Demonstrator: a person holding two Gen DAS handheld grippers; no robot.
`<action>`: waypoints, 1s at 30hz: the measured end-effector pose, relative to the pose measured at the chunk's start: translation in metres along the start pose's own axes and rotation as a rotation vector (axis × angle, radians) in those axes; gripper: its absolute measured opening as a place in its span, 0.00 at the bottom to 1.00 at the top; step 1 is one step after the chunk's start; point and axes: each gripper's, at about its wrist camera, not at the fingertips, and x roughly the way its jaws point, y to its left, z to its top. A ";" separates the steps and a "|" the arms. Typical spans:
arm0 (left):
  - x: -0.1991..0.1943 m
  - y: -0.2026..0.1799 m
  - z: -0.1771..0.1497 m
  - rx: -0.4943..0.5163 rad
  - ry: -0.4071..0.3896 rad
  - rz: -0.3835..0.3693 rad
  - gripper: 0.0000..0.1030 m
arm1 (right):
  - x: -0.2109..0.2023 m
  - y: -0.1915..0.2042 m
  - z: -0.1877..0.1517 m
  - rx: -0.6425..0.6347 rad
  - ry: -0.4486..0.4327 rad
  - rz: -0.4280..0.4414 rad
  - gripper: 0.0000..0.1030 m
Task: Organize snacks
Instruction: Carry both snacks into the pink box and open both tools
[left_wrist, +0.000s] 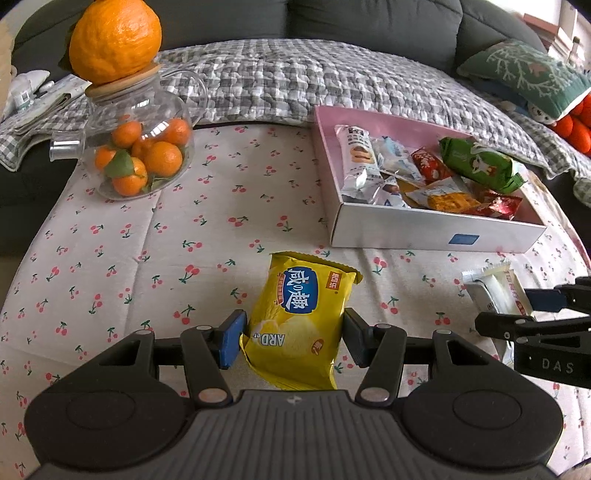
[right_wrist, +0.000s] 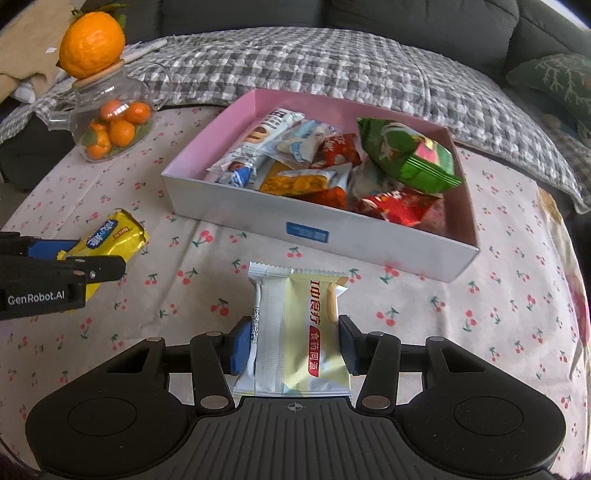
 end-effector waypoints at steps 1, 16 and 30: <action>-0.001 0.000 0.001 -0.004 -0.001 -0.002 0.51 | -0.002 -0.002 -0.001 0.006 0.004 0.002 0.46; -0.023 -0.015 0.018 -0.052 -0.055 -0.052 0.50 | -0.023 -0.029 0.002 0.147 0.039 0.044 0.46; -0.023 -0.040 0.062 -0.058 -0.090 -0.095 0.50 | -0.052 -0.067 0.040 0.278 -0.020 0.121 0.46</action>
